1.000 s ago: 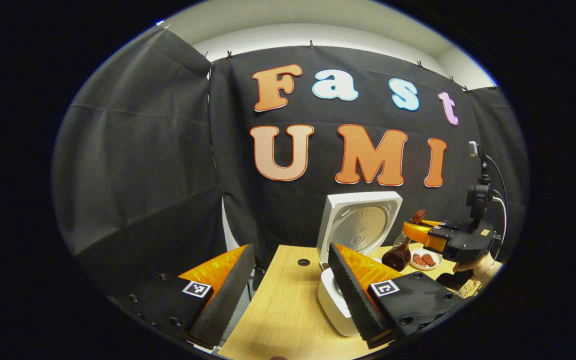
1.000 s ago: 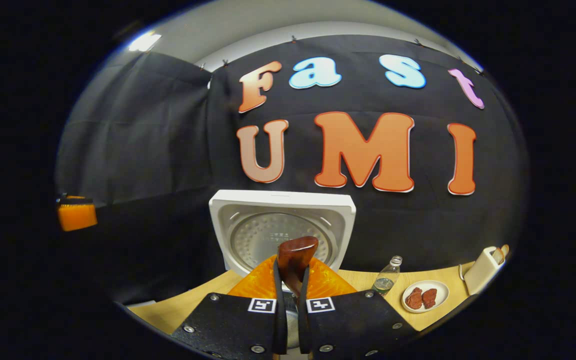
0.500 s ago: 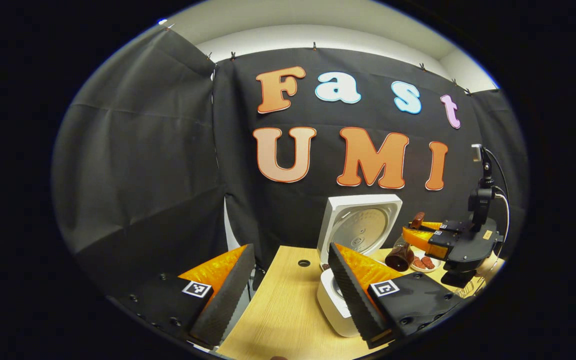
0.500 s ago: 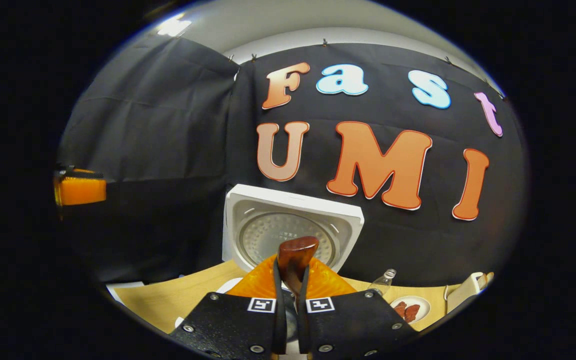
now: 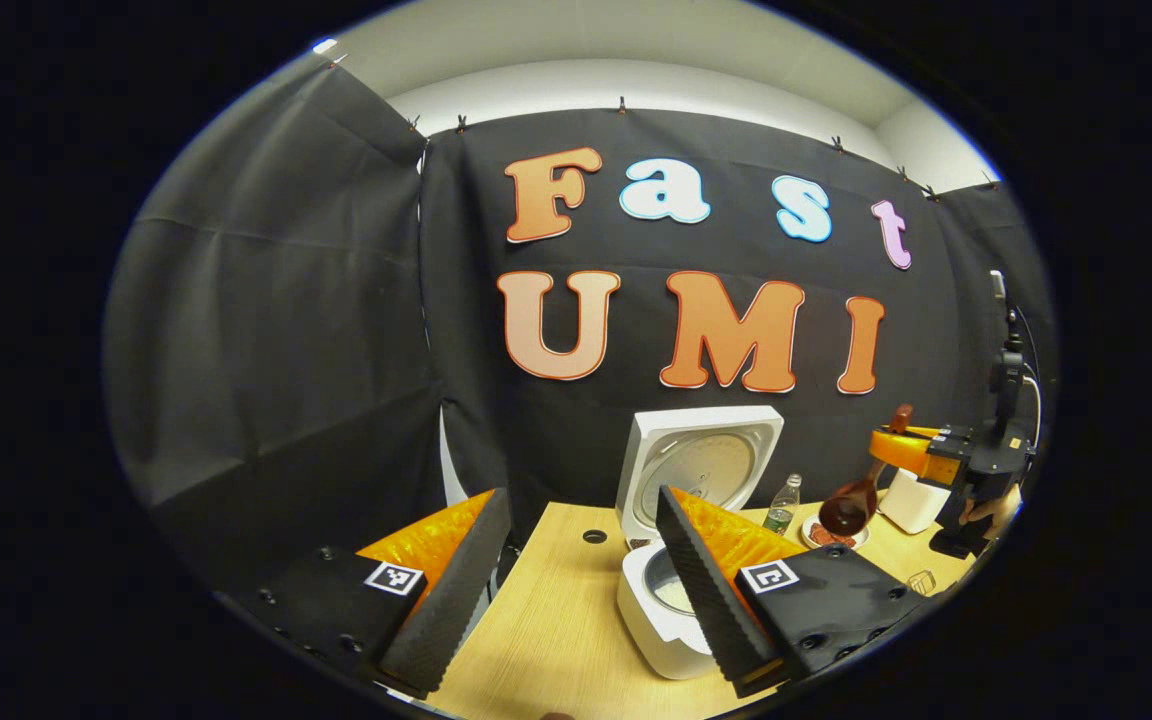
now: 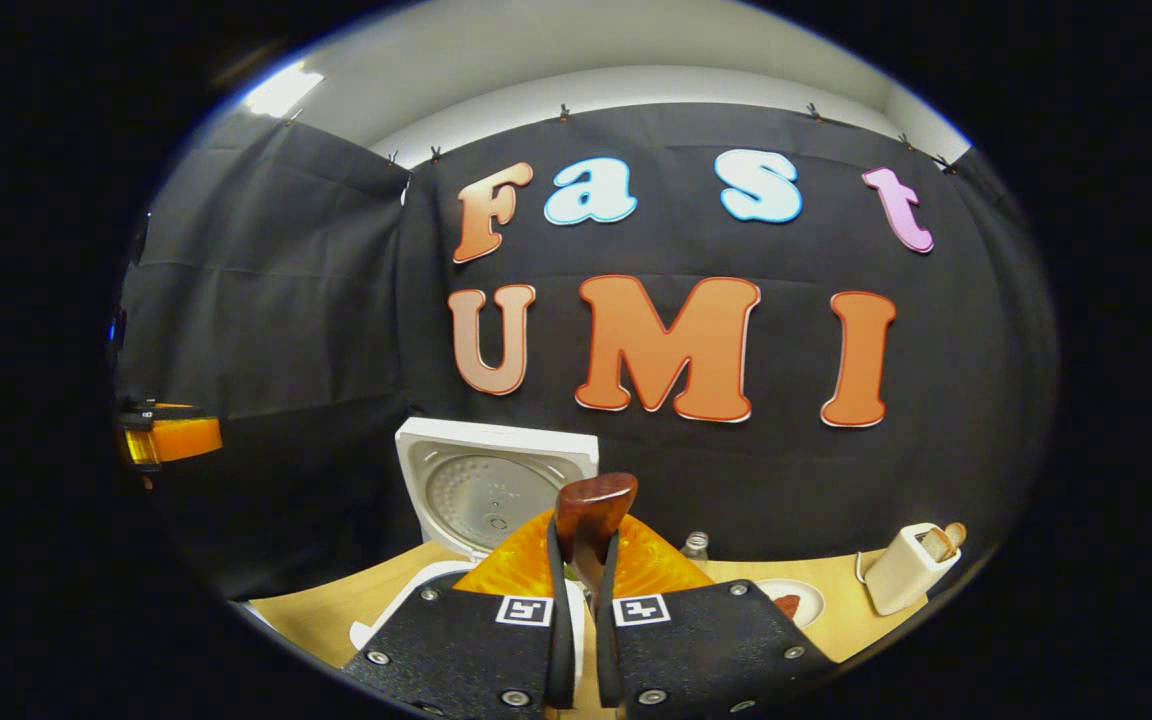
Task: Close the left gripper, press the button to open the rice cooker; take a wooden spoon from the chopstick holder with the right hand, scoop a spoonful of rice and pour it into the rice cooker, then put the wooden spoon back into the chopstick holder.
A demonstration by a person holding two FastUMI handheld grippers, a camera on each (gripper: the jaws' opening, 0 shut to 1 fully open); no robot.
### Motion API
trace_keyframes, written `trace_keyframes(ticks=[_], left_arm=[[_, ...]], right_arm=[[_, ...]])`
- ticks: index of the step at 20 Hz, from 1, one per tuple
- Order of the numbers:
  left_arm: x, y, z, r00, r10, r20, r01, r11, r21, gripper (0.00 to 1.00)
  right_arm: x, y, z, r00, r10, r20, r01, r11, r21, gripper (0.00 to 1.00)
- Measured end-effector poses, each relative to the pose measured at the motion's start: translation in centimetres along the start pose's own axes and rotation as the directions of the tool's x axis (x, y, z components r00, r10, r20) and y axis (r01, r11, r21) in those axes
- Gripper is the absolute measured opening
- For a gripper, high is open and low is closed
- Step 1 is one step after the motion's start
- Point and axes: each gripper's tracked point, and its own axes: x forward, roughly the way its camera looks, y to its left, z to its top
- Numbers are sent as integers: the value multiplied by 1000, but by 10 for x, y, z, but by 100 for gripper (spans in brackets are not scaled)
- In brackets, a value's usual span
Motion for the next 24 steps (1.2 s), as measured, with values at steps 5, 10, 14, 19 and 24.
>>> trace_keyframes(ticks=[5,10,14,19,24], left_arm=[[-5,-21,7,1000,-21,23,21,1000,6,98],[-4,-45,4,998,-58,13,57,998,24,96],[-4,-58,6,997,-74,18,73,996,45,98],[-3,-69,3,996,-92,3,92,995,34,96],[-4,-73,-2,996,-86,-16,86,995,56,96]], right_arm=[[-62,-72,-2,993,-122,-10,122,992,25,8],[-116,-135,-31,967,-246,-61,250,966,65,8],[-150,-163,-52,948,-304,-95,313,945,95,8],[-179,-178,-79,924,-359,-131,377,915,147,8],[-192,-194,-116,903,-390,-178,424,875,234,8]])
